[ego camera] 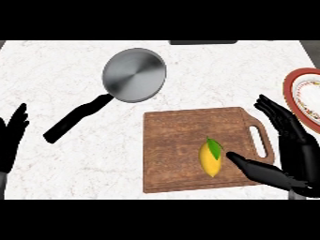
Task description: Pick the lemon from the cutting board and place it in the pan
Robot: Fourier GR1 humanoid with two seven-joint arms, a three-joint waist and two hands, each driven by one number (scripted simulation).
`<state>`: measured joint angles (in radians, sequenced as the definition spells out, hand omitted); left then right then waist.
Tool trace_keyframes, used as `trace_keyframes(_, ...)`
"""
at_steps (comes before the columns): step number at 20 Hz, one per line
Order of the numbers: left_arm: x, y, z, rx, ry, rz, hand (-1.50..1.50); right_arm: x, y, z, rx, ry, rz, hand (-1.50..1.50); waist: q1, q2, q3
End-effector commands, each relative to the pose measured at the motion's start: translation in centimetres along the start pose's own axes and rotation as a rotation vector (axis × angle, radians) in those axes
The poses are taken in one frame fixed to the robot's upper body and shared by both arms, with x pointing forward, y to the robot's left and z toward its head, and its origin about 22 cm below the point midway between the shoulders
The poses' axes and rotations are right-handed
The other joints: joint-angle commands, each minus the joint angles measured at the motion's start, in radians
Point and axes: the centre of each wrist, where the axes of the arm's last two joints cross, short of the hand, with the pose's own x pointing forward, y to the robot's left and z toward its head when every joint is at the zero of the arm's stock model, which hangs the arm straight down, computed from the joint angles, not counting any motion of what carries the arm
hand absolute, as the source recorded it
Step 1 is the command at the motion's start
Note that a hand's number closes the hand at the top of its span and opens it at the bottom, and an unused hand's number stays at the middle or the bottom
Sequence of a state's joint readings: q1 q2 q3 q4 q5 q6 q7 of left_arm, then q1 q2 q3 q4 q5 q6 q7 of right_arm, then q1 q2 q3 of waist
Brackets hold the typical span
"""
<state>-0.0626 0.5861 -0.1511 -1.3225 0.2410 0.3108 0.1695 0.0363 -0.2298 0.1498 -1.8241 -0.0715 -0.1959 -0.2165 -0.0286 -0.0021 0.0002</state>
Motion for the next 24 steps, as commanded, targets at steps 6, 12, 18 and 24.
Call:
trace_keyframes(6,1.0,0.3,-0.5,-0.001,-0.008,-0.016,0.0,6.6,-2.8,-0.4,0.181,0.139,0.468,-1.5,0.023,-0.004,-0.005)
trace_keyframes(12,1.0,0.0,-0.4,-0.034,0.002,-0.031,0.0,9.2,-2.0,-2.2,0.375,0.318,0.814,-1.5,0.051,-0.001,-0.006)
trace_keyframes(18,1.7,-1.2,-1.3,-0.043,-0.004,-0.018,0.0,11.6,2.9,-3.3,0.525,0.441,1.014,-1.5,0.057,0.004,-0.006)
trace_keyframes(24,1.1,-1.0,-1.2,-0.016,-0.018,-0.023,0.0,10.4,7.2,-5.2,0.647,0.559,1.098,-1.5,0.047,0.004,-0.002)
